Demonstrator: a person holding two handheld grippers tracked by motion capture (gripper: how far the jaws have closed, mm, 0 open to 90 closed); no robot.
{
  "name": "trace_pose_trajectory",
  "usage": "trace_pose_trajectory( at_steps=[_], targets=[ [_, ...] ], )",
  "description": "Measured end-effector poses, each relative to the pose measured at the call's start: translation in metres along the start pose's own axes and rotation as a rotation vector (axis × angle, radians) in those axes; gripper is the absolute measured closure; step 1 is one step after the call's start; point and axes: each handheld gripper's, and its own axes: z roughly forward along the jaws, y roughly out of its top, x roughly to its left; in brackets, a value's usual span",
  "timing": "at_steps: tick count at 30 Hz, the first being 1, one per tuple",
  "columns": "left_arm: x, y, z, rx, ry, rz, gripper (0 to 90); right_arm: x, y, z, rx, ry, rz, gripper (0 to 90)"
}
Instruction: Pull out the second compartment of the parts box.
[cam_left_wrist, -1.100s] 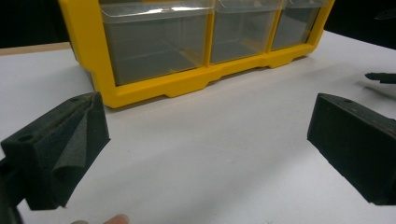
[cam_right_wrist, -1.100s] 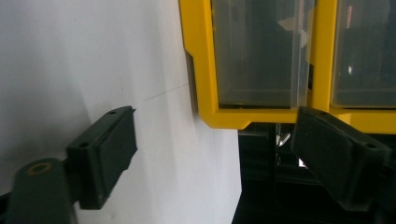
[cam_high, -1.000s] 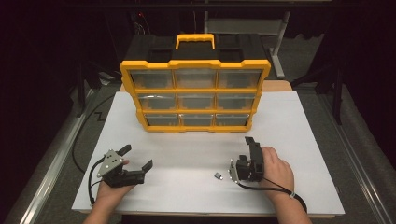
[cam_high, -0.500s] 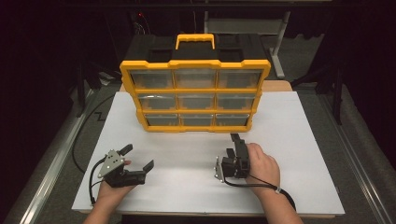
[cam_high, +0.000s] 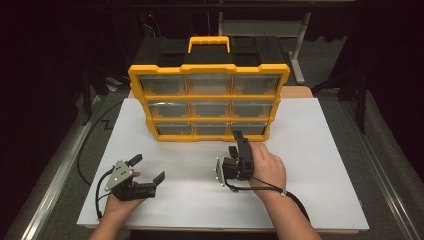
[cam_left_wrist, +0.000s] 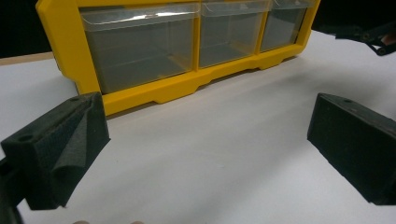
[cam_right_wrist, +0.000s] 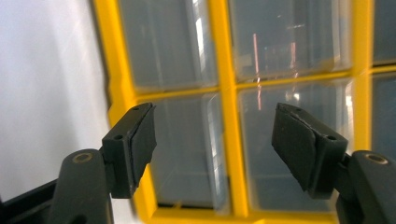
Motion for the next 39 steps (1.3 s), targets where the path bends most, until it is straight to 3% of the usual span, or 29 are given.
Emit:
trace_pose_trajectory(
  at_steps=[8, 11, 12, 19, 26, 29, 32, 34, 35, 36, 39],
  targets=[
    [-0.001, 0.0, 0.0, 0.0, -0.002, 0.006, 0.2, -0.016, 0.015, 0.005, -0.03, -0.041, -0.003, 32.3],
    [0.0, 0.0, 0.0, 0.001, -0.003, 0.004, 0.2, -0.02, 0.019, 0.006, -0.033, -0.051, 0.016, 32.6],
    [0.0, 0.0, 0.0, 0.003, -0.004, 0.004, 0.2, -0.026, 0.022, 0.006, -0.043, -0.064, -0.007, 32.7],
    [0.0, 0.001, -0.001, -0.003, -0.005, -0.001, 0.2, -0.037, 0.03, 0.005, -0.05, -0.093, 0.003, 33.4],
    [0.0, 0.001, -0.001, -0.004, -0.003, -0.003, 0.2, -0.057, 0.04, 0.007, -0.067, -0.127, -0.013, 34.0],
    [-0.001, 0.001, -0.001, -0.005, -0.001, 0.0, 0.2, -0.061, 0.042, 0.008, -0.062, -0.132, -0.001, 34.2],
    [0.0, 0.001, -0.001, -0.004, 0.002, 0.005, 0.2, -0.069, 0.045, 0.008, -0.067, -0.147, -0.028, 34.7],
    [0.0, 0.0, 0.0, 0.0, 0.001, 0.009, 0.2, -0.073, 0.046, 0.009, -0.06, -0.146, -0.01, 36.2],
    [0.0, 0.0, 0.0, 0.0, 0.002, 0.009, 0.2, -0.076, 0.047, 0.009, -0.062, -0.155, -0.031, 36.3],
    [0.0, 0.0, 0.0, 0.0, 0.001, 0.009, 0.2, -0.076, 0.048, 0.009, -0.055, -0.153, -0.003, 36.5],
    [0.0, 0.0, -0.001, -0.002, 0.003, 0.01, 0.2, -0.084, 0.05, 0.011, -0.061, -0.172, -0.025, 36.7]
  ],
)
